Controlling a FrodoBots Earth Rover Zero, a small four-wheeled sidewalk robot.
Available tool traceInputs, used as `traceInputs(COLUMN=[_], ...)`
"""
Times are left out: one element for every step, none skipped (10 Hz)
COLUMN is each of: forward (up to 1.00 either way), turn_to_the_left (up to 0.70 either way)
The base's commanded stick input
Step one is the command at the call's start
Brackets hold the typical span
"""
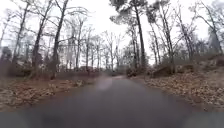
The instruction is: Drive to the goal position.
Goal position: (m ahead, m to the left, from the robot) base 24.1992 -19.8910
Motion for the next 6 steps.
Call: traceInputs(forward=[1.00, 1.00, 1.00, 1.00, 1.00, 1.00], turn_to_the_left=[0.00, 0.00, 0.00, 0.00, 0.00, 0.00])
